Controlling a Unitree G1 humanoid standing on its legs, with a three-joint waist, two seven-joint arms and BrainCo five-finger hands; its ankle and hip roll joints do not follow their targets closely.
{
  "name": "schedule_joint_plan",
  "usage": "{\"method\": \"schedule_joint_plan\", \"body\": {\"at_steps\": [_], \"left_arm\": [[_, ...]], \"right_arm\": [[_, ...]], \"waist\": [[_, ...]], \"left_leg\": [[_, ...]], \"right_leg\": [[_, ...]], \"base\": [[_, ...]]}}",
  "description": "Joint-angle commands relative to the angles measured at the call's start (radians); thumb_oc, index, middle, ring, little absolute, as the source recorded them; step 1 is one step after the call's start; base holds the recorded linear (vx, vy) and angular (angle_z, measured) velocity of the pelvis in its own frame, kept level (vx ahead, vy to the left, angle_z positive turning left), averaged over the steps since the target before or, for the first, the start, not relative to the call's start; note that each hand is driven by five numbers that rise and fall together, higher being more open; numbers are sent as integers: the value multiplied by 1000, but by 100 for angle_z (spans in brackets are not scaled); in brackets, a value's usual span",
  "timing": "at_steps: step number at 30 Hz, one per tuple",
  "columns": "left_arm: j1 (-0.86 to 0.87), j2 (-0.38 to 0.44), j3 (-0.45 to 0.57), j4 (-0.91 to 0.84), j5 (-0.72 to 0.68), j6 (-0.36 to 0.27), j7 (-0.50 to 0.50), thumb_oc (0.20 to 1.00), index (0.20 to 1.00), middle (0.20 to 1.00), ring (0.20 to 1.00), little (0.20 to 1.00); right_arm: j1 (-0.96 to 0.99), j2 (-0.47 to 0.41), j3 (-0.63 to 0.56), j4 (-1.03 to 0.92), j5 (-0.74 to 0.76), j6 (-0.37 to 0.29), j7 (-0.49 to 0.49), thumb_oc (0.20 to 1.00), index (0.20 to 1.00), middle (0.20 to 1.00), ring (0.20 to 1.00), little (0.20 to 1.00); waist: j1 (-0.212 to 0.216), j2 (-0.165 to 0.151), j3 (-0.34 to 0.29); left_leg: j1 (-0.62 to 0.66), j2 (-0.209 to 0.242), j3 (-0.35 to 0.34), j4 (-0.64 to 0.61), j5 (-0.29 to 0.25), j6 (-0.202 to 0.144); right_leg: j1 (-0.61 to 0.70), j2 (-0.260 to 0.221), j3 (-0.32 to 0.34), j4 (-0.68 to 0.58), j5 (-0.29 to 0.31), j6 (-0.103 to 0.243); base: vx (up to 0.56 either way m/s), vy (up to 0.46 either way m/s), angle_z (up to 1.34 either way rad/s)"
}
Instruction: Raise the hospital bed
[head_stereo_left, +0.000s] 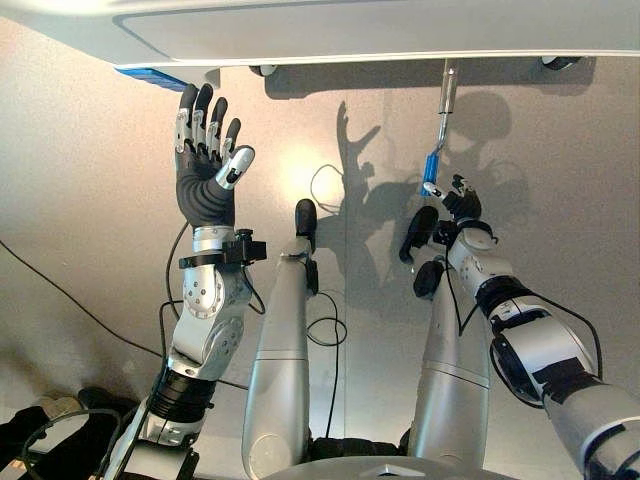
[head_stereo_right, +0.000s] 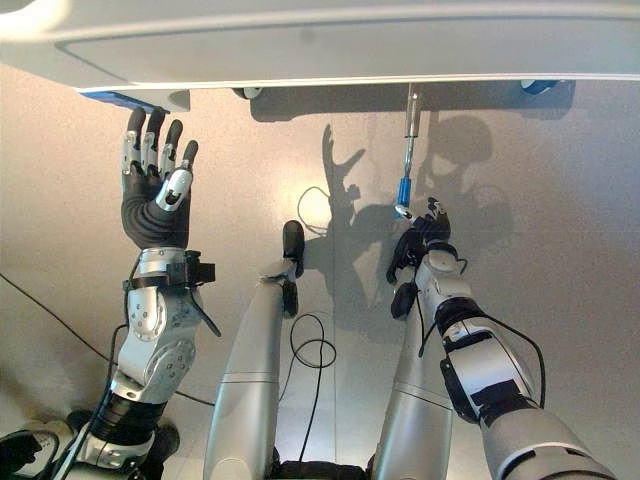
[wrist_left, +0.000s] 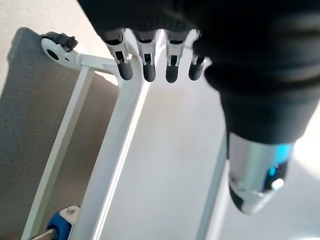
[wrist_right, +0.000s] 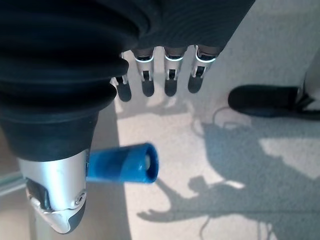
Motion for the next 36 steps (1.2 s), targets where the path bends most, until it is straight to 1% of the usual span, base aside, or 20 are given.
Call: {"method": "schedule_joint_plan", "body": {"at_steps": [1, 6, 11, 15, 21, 23, 24, 25, 26, 27, 28, 30, 31, 32, 33, 35, 36], "left_arm": [[44, -13, 17, -135, -13, -52, -9, 1000, 1000, 1000, 1000, 1000], [44, -8, 20, -133, -19, -55, -10, 1000, 1000, 1000, 1000, 1000], [42, -5, 25, -137, -17, -58, -7, 1000, 1000, 1000, 1000, 1000], [37, -4, 28, -138, -14, -57, -2, 1000, 1000, 1000, 1000, 1000], [30, 4, 25, -150, -8, -55, 3, 1000, 1000, 1000, 1000, 1000], [20, 31, 15, -151, -7, -41, -18, 1000, 1000, 1000, 1000, 1000], [20, 31, 15, -151, -7, -41, -18, 1000, 1000, 1000, 1000, 1000], [11, 89, -4, -137, -15, -10, -58, 1000, 1000, 1000, 1000, 1000], [-4, 126, -10, -136, -16, -2, -81, 1000, 1000, 1000, 1000, 1000], [-4, 126, -11, -136, -16, -2, -81, 1000, 1000, 1000, 1000, 1000], [-30, 162, -35, -139, -61, 4, -129, 1000, 1000, 1000, 1000, 1000], [-45, 166, -57, -124, -86, 9, -146, 1000, 1000, 1000, 1000, 1000], [-64, 171, -96, -94, -109, 29, -163, 1000, 1000, 1000, 1000, 1000], [-94, 188, -124, -76, -101, 47, -176, 1000, 1000, 1000, 1000, 1000], [-133, 220, -156, -60, -96, 58, -196, 1000, 1000, 1000, 1000, 1000], [-166, 236, -175, -45, -92, 62, -206, 1000, 1000, 1000, 1000, 1000], [-211, 248, -210, -14, -120, 69, -227, 1000, 1000, 1000, 1000, 1000]], "right_arm": [[1, -23, 18, 4, 35, -11, 7, 1000, 1000, 1000, 1000, 1000], [-35, -36, 26, 9, 39, -9, 18, 1000, 1000, 1000, 1000, 1000], [-67, -49, 37, -4, 35, -10, 19, 1000, 1000, 1000, 1000, 1000], [-81, -49, 42, -15, 34, -11, 20, 1000, 1000, 1000, 1000, 1000], [-113, -46, 56, 19, 12, 1, 26, 1000, 1000, 1000, 1000, 1000], [-126, -45, 60, 40, 10, 9, 34, 1000, 1000, 1000, 1000, 1000], [-126, -45, 60, 40, 10, 9, 34, 1000, 1000, 1000, 1000, 1000], [-131, -52, 68, 60, 2, 20, 54, 1000, 1000, 1000, 1000, 1000], [-135, -57, 69, 73, -5, 25, 63, 1000, 1000, 1000, 1000, 1000], [-135, -57, 69, 73, -5, 25, 63, 1000, 1000, 1000, 1000, 1000], [-129, -45, 79, 82, -14, 33, 81, 1000, 1000, 1000, 1000, 1000], [-127, -40, 81, 88, -19, 36, 90, 1000, 1000, 1000, 1000, 1000], [-124, -34, 87, 91, -22, 41, 96, 1000, 1000, 1000, 1000, 1000], [-122, -30, 91, 106, -25, 48, 102, 1000, 1000, 1000, 1000, 1000], [-123, -19, 102, 117, -32, 52, 111, 1000, 1000, 1000, 1000, 1000], [-123, -12, 104, 121, -31, 53, 118, 1000, 1000, 1000, 1000, 1000], [-123, 1, 113, 127, -25, 55, 131, 1000, 1000, 1000, 1000, 1000]], "waist": [[13, 52, -23], [19, 55, -23], [22, 52, -23], [22, 49, -23], [28, 52, -23], [29, 56, -23], [29, 56, -23], [28, 63, -23], [29, 66, -23], [30, 66, -23], [26, 71, -23], [25, 70, -23], [20, 69, -23], [16, 70, -23], [8, 72, -23], [6, 71, -23], [0, 68, -23]], "left_leg": [[-53, 2, 24, -18, 3, 8], [-51, -1, 26, -24, 5, 8], [-51, -2, 25, -33, 8, 10], [-54, -5, 23, -35, 8, 11], [-63, -11, 22, -29, 7, 12], [-65, -11, 23, -21, 6, 11], [-66, -11, 23, -21, 6, 11], [-65, -12, 26, -19, 8, 11], [-65, -12, 28, -18, 8, 11], [-66, -12, 28, -18, 8, 11], [-63, -11, 32, -18, 10, 11], [-63, -11, 33, -17, 10, 12], [-63, -10, 34, -18, 12, 13], [-63, -11, 37, -17, 13, 13], [-62, -10, 39, -17, 13, 12], [-63, -11, 39, -18, 14, 12], [-61, -9, 38, -20, 16, 11]], "right_leg": [[3, 6, 56, -23, 53, 110], [2, 4, 58, -25, 53, 112], [5, 5, 55, -34, 51, 111], [6, 6, 54, -38, 50, 112], [2, 4, 55, -35, 52, 113], [-1, 2, 56, -29, 51, 112], [-1, 2, 57, -28, 51, 112], [-1, 2, 60, -27, 52, 113], [-1, 1, 61, -27, 52, 113], [-2, 2, 61, -27, 52, 113], [-2, 5, 66, -27, 55, 112], [-4, 6, 67, -26, 55, 112], [-3, 7, 69, -29, 58, 112], [-2, 7, 69, -30, 58, 113], [-1, 7, 71, -30, 58, 112], [-2, 9, 73, -32, 60, 113], [-3, 10, 74, -32, 60, 113]], "base": [[0, 0, 0], [0, 0, 0], [0, 0, 0], [0, 0, 0], [0, 0, 0], [0, 0, 0], [0, 0, 0], [8, 30, 2], [8, 30, 1], [8, 47, 3], [5, 40, 2], [3, 20, 1], [-2, 7, -4], [-2, 13, -6], [2, 7, -4], [0, 0, 0], [0, 0, 0]]}}
